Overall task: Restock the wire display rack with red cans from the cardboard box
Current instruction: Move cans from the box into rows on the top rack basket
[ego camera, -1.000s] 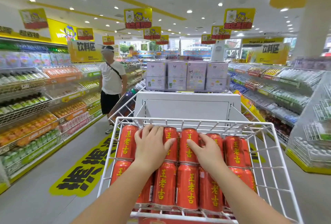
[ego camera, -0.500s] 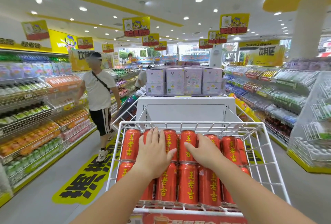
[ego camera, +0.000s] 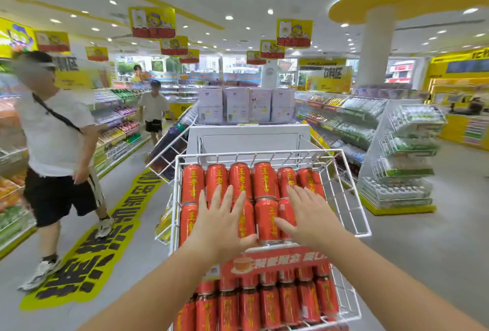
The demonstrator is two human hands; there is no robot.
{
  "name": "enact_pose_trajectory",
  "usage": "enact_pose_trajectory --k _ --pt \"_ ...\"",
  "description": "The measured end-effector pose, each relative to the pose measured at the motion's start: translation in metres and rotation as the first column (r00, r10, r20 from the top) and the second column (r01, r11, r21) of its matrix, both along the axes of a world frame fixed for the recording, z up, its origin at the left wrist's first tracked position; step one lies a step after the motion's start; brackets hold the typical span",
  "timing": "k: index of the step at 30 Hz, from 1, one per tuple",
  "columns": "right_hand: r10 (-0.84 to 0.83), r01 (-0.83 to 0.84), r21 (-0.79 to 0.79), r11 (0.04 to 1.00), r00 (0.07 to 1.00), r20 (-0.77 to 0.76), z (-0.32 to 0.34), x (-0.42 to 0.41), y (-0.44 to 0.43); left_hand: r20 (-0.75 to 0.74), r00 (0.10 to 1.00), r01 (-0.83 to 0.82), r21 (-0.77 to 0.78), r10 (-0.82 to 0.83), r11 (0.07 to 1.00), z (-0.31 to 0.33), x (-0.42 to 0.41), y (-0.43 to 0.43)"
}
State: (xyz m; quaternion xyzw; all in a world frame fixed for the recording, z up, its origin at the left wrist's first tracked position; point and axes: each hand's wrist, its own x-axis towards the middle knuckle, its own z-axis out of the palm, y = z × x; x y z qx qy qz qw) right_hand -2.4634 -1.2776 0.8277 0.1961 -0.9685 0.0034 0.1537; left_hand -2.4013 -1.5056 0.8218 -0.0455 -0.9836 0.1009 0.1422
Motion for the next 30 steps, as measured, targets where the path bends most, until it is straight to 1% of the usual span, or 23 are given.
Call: enact_pose_trajectory --k 2,6,10,14,18,23,26,30 --pt "-0.018 0.018 0.024 1.000 1.000 0.005 -0.008 0.021 0.012 0.002 0.999 0.038 0.019 -0.038 0.999 -0.006 0.021 0.004" --pt "-0.002 0.000 0.080 0.997 1.000 0.023 -0.027 0.057 0.040 -0.026 0.998 0.059 0.099 -0.057 0.993 -0.023 0.063 0.022" --pt "0.024 -0.032 0.144 0.989 0.998 0.053 -0.051 0.081 0.078 -0.006 1.000 0.016 0.082 -0.016 0.997 -0.050 0.098 0.051" --pt "0.086 -0.089 0.220 0.971 0.996 0.022 -0.071 0.096 0.135 0.027 0.999 -0.027 0.063 0.026 0.998 -0.081 0.117 0.108" --pt "0.117 -0.128 0.203 0.971 0.991 0.066 -0.088 0.105 0.186 0.054 0.997 -0.053 0.070 0.049 0.996 -0.107 0.117 0.171" --pt "0.185 -0.205 0.163 0.965 0.974 0.129 -0.121 0.106 0.240 0.154 0.980 -0.137 0.087 0.123 0.987 -0.141 0.125 0.242" --pt "0.203 -0.232 0.133 0.964 0.958 0.202 -0.149 0.104 0.261 0.214 0.967 -0.168 0.114 0.141 0.979 -0.161 0.135 0.261" --pt "0.176 -0.225 0.132 0.966 0.936 0.306 -0.197 0.095 0.277 0.299 0.944 -0.174 0.087 0.141 0.981 -0.194 0.130 0.270"
